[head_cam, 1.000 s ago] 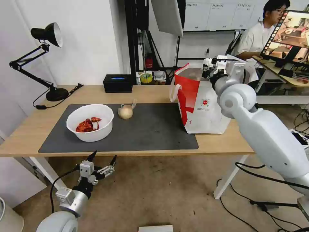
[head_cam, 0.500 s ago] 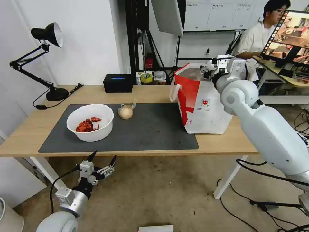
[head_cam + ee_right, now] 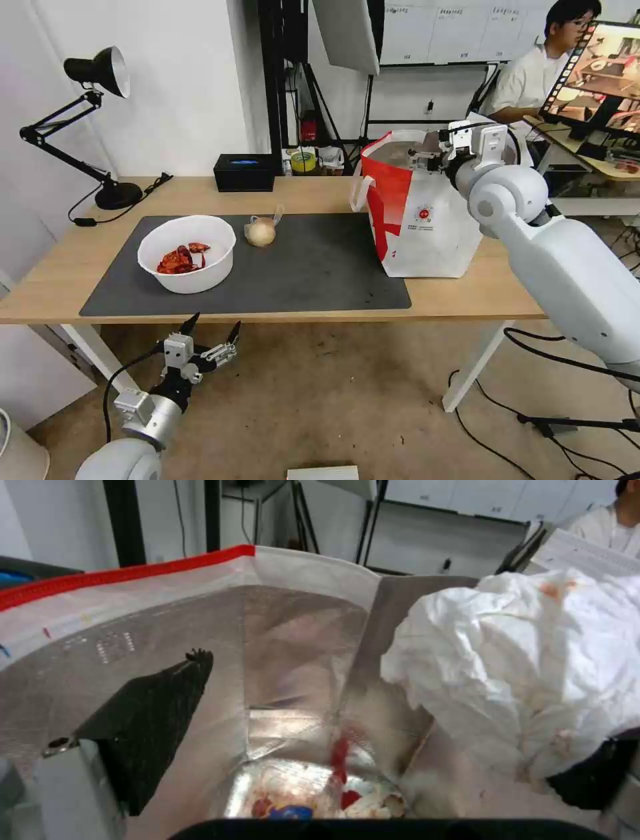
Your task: Pick up the trash from the table and place it into the takeout bag.
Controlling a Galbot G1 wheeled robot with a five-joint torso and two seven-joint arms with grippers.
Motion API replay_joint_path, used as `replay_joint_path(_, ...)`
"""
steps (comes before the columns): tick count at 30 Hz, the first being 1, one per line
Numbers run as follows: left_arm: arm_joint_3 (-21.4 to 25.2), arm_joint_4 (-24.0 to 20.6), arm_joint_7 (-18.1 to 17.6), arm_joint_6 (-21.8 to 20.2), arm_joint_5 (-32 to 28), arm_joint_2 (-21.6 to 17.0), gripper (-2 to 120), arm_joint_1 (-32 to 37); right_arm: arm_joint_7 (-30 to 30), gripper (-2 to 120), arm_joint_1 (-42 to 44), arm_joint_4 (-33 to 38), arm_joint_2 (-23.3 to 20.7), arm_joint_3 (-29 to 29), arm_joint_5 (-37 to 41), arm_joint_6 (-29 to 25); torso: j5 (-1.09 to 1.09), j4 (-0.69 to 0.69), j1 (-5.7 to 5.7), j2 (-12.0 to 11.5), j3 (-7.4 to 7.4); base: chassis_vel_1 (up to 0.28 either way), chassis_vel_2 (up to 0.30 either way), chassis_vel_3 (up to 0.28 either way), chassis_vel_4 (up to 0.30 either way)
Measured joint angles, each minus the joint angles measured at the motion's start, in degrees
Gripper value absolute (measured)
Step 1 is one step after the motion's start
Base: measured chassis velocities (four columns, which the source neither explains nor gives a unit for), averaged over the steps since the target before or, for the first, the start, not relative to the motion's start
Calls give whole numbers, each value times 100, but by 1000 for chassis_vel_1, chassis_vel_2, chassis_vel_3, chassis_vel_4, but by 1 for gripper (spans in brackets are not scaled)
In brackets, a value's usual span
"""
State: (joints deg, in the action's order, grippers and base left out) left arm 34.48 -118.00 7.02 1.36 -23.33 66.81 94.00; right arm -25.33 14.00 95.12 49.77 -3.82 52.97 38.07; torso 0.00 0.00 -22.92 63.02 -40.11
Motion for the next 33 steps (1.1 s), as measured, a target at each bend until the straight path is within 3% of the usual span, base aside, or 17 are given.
replay_joint_path(17, 8, -59, 0, 5, -11, -3, 100, 8, 208, 100, -12, -79, -41, -66, -299, -21, 0, 0, 0, 0, 0, 0, 0, 0, 0)
replay_joint_path(23, 35, -105, -1, 6, -51, -34, 100, 15, 41, 100, 87, 81, -21, 57, 87, -411, 0, 0, 0, 0, 0, 0, 0, 0, 0)
replay_joint_path(33, 79, -154, -11, 5, -154, -81, 100, -24, -151, 100, 815, 1134, -244, 423, 560, -1615, 0, 0, 0, 0, 0, 0, 0, 0, 0)
